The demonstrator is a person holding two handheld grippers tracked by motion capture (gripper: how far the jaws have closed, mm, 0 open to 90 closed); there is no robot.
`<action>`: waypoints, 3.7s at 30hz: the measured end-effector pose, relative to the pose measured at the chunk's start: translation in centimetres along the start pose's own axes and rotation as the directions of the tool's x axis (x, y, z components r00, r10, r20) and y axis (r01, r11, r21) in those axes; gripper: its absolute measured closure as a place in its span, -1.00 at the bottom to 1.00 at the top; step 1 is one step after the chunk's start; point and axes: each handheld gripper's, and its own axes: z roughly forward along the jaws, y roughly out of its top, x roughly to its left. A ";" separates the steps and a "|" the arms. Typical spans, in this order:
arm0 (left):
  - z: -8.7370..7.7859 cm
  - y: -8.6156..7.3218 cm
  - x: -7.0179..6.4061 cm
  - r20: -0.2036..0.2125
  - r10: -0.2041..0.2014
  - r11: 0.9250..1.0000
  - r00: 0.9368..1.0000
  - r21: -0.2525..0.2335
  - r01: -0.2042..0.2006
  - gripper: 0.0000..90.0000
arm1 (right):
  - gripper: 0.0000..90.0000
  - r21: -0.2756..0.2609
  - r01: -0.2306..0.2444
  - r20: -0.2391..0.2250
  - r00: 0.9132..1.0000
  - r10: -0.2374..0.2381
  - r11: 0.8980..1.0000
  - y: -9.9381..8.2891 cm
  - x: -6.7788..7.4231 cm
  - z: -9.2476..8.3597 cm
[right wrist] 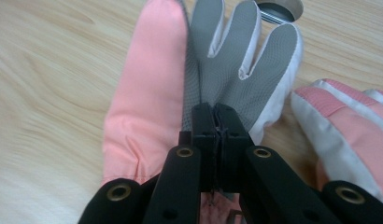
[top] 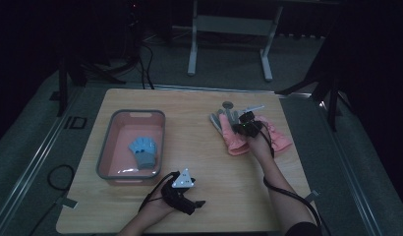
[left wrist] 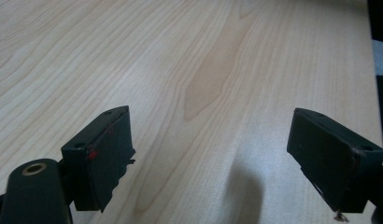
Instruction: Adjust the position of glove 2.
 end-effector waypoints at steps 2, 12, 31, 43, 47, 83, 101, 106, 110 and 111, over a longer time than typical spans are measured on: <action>0.0 0.0 0.1 0.000 0.001 1.000 1.000 0.001 -0.001 -0.68 | 0.96 -0.019 -0.034 0.000 0.999 0.034 0.999 0.1 0.7 -0.9; -0.1 -0.1 -0.1 -0.010 0.019 1.000 1.000 0.004 -0.019 -0.68 | 0.96 -0.107 -0.125 -0.019 0.992 0.124 0.986 -0.5 3.8 -5.1; 0.0 -0.2 -0.6 -0.060 0.038 0.999 0.997 0.006 -0.038 -0.83 | 0.96 -0.158 -0.221 0.028 0.973 0.228 0.962 -3.1 8.6 -7.0; 0.3 -0.3 -0.6 -0.071 0.035 0.999 0.997 0.012 -0.034 -0.93 | 0.95 -0.178 -0.292 0.041 0.952 0.303 0.940 -3.9 9.4 -5.3; 0.3 -0.3 -0.6 -0.071 0.037 0.999 0.997 0.012 -0.037 -0.93 | 0.95 -0.166 -0.296 0.069 0.948 0.311 0.941 -4.4 9.5 -4.3; 0.4 -0.5 -0.7 -0.042 0.028 1.000 0.999 0.007 -0.028 -0.93 | 0.24 -0.189 -0.095 -0.058 0.995 0.085 0.977 -5.8 2.6 -9.6; 0.4 -0.5 -0.7 -0.045 0.028 1.000 0.999 0.009 -0.028 -0.93 | 0.27 -0.158 -0.090 0.049 0.994 0.099 0.983 -5.9 -7.9 -8.0; 0.4 -0.6 -0.7 -0.046 0.028 1.000 0.999 0.011 -0.028 -0.93 | 0.24 -0.115 -0.081 0.071 0.993 0.089 0.990 -5.8 -9.4 -6.5; 0.5 -0.6 -0.7 -0.044 0.029 0.999 0.999 0.016 -0.028 -0.93 | 0.24 -0.031 -0.083 0.032 0.996 0.084 0.996 -6.2 -10.6 -4.4; 0.5 -0.6 -0.7 -0.046 0.029 0.999 0.999 0.017 -0.028 -0.93 | 0.26 -0.021 -0.067 0.033 0.997 0.067 0.998 -6.3 -10.5 -4.1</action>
